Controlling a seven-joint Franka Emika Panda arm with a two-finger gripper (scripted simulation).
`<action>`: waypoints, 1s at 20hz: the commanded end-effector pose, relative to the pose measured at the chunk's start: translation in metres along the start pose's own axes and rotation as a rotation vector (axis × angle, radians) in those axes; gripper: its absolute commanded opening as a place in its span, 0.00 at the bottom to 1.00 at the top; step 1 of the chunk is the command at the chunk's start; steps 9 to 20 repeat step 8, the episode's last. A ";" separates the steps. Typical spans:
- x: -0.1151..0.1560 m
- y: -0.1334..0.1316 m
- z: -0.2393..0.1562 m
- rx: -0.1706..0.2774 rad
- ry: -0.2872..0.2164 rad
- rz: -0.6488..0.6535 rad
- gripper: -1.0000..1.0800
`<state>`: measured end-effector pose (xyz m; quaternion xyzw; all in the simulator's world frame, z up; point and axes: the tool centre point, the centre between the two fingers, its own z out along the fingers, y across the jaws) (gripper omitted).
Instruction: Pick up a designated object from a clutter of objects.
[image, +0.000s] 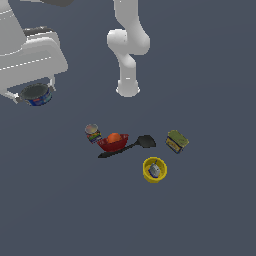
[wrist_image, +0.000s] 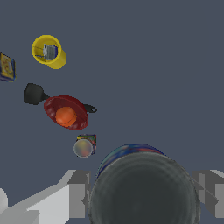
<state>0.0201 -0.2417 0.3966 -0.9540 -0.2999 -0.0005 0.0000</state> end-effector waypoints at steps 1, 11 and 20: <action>-0.003 0.003 -0.009 0.000 0.000 -0.001 0.00; -0.004 0.006 -0.016 0.000 -0.001 0.000 0.00; -0.004 0.006 -0.016 0.000 -0.001 0.000 0.00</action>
